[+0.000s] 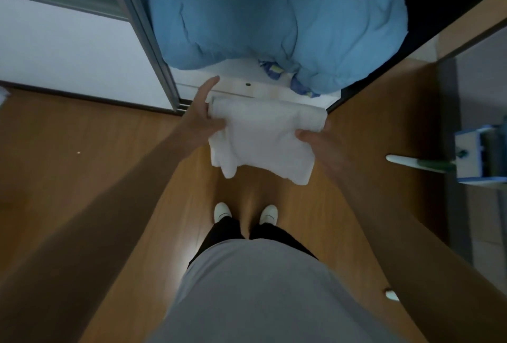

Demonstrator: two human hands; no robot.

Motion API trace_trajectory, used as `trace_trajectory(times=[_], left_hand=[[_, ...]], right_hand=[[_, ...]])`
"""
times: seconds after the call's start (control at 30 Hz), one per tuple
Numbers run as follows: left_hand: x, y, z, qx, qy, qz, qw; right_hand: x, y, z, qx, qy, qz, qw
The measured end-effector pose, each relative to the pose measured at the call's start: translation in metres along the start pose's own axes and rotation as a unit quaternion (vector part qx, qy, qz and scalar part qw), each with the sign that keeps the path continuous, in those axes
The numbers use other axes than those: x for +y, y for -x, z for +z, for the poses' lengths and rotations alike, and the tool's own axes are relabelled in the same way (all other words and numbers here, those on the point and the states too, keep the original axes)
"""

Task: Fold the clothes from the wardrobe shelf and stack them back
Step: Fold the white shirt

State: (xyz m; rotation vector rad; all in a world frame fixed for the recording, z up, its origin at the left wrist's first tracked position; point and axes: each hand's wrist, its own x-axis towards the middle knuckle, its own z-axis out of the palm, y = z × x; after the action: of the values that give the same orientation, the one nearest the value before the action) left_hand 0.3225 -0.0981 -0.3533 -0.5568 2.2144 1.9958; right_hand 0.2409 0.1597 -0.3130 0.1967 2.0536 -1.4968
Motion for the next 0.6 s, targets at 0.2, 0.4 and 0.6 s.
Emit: trace_trajectory(times=[0.2,0.4,0.6], left_hand=[[0.034,-0.016,-0.01,0.031,-0.153,0.06,0.986],[0.076,-0.028,-0.023,0.001,-0.202,0.085,0.976],[0.123,-0.042,-0.038,-0.021,-0.203,0.033,0.978]], right_hand=[[-0.029,-0.009,-0.007,-0.03,0.112,-0.051,0.992],[-0.05,-0.019,-0.004,-0.088,0.341,-0.173,0.92],[-0.098,-0.046,-0.004,0.089,0.455,-0.281,0.841]])
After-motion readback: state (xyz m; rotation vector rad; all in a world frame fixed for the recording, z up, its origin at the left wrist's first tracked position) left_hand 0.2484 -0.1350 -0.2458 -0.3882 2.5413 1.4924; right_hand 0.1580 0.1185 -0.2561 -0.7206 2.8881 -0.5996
